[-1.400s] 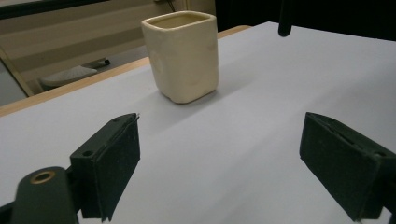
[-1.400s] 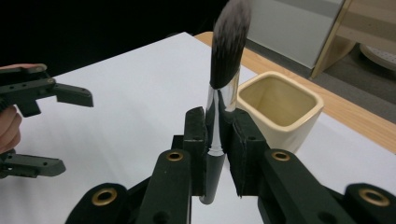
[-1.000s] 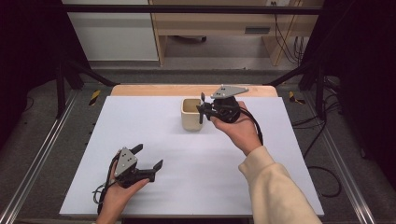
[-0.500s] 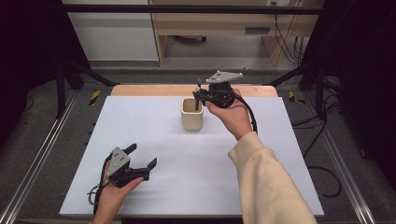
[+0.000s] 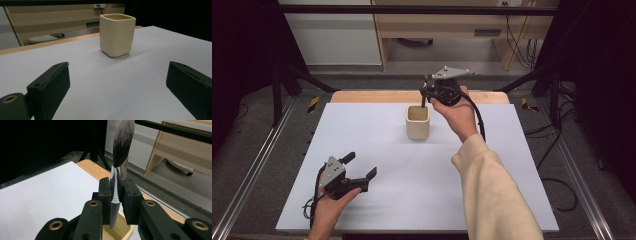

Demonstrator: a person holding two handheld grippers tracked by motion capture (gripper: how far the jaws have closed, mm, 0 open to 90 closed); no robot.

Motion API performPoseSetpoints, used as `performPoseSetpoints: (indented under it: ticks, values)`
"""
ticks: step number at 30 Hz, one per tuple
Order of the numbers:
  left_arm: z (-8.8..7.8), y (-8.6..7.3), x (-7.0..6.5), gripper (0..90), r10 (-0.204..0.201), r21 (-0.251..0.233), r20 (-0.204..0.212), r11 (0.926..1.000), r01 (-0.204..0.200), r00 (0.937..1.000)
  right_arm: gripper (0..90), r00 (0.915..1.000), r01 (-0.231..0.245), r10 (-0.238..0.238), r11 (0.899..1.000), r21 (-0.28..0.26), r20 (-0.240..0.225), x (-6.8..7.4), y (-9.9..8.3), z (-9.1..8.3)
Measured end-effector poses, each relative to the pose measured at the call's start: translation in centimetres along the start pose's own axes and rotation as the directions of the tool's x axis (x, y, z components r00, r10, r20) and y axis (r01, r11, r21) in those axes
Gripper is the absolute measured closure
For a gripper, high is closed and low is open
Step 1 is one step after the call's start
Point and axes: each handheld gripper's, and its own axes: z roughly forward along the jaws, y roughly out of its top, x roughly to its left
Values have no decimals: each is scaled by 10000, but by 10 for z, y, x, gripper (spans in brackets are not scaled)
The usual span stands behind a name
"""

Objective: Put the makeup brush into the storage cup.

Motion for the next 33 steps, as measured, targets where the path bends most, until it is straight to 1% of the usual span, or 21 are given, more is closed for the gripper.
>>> performPoseSetpoints:
  ticks: [3, 6, 11, 16, 21, 22, 23, 26, 27, 33]
  values:
    - [-5, 3, 4, 50, -163, -201, -139, 9997, 160, 9998, 785, 9999, -82, 82, 9999, -81, 63, -1, 1, 4]
    - [-9, 3, 8, 51, -313, -273, -279, 9992, 305, 9991, 785, 9998, -107, 108, 9999, -96, 154, -2, 1, 9]
    - [-11, 4, 12, 53, -511, -360, -359, 9981, 498, 9981, 785, 9998, -118, 117, 9999, 74, 180, -2, -3, 20]
    - [-12, 5, 13, 55, -542, -414, -357, 9978, 527, 9979, 785, 9997, -96, 89, 9995, 308, 216, -1, -7, 29]
    - [-13, 5, 13, 60, -551, -447, -313, 9976, 536, 9980, 785, 9996, -96, 84, 9990, 430, 263, -1, -10, 33]
    - [-13, 5, 12, 61, -546, -445, -299, 9976, 532, 9981, 785, 9997, -48, 37, 9990, 436, 253, -1, -10, 34]
    - [-12, 5, 12, 61, -541, -430, -289, 9977, 528, 9981, 785, 9996, -125, 114, 9990, 438, 250, -1, -10, 34]
    - [-12, 5, 11, 60, -498, -404, -219, 9980, 489, 9985, 785, 9997, -38, 27, 9988, 479, 229, -1, -11, 35]
    - [-12, 5, 11, 59, -498, -408, -210, 9980, 489, 9985, 785, 9997, -91, 80, 9985, 533, 212, 0, -11, 35]
    - [-12, 5, 11, 52, -607, -522, -232, 9969, 594, 9979, 785, 9997, -99, 85, 9978, 650, 210, 0, -12, 36]
